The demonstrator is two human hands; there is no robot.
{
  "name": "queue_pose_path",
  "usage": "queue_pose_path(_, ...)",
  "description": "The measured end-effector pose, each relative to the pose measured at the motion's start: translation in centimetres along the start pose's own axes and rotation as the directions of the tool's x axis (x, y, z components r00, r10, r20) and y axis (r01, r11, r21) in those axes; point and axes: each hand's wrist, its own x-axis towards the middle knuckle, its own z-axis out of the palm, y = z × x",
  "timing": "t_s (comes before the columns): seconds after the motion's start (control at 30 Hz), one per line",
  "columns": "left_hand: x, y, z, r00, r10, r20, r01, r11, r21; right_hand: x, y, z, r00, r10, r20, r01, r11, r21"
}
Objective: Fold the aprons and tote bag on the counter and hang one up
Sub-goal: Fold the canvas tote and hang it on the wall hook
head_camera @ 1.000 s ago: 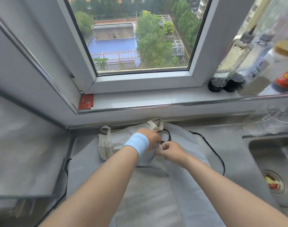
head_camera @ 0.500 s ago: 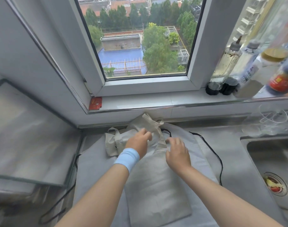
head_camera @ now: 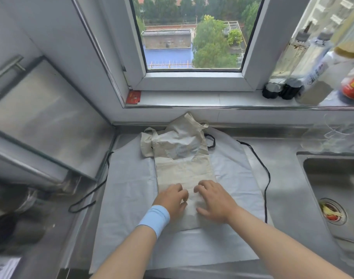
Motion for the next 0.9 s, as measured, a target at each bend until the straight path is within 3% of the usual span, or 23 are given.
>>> queue_pose_path(0.1,-1.9,1.2,2.0,0.994,0.013,0.109,-0.019,0.998,0.055,-2.8,-0.6,0.1,0.994,-0.109,0.031,0.11,0.992,-0.055)
queue_pose_path(0.4,-4.6,2.7,4.5,0.989,-0.096,0.11,0.082,0.988,0.127,-4.6,-0.2,2.4,0.977,-0.206,0.052,0.21,0.894,-0.397)
queue_pose_path(0.47,-4.8,2.7,4.1,0.986,-0.114,0.124,0.1,0.988,0.114,-4.7,-0.8,1.9,0.985,-0.171,-0.002,0.16,0.923,-0.35)
queue_pose_path(0.57,-5.0,2.8,2.1,0.988,-0.116,0.099,0.111,0.992,0.06,-4.8,-1.4,0.1,0.983,-0.118,-0.138,0.101,0.987,-0.124)
queue_pose_path(0.6,-5.0,2.8,1.3,0.986,-0.136,0.101,0.133,0.99,0.041,-4.8,-1.6,-1.0,0.989,-0.093,-0.118,0.085,0.994,-0.069)
queue_pose_path(0.7,-4.8,2.7,-1.3,0.966,-0.181,0.185,0.183,0.983,0.005,-4.9,-2.1,-4.6,0.982,0.019,0.187,-0.011,0.999,-0.045)
queue_pose_path(0.8,-4.8,2.4,-3.3,0.894,-0.178,0.411,0.216,0.975,-0.048,-4.2,-2.3,-7.3,0.843,0.174,0.509,-0.171,0.984,-0.053)
queue_pose_path(0.9,-5.2,2.4,-5.3,0.806,-0.196,0.559,0.266,0.963,-0.046,-3.8,-2.5,-9.6,0.718,0.176,0.674,-0.325,0.94,0.1)
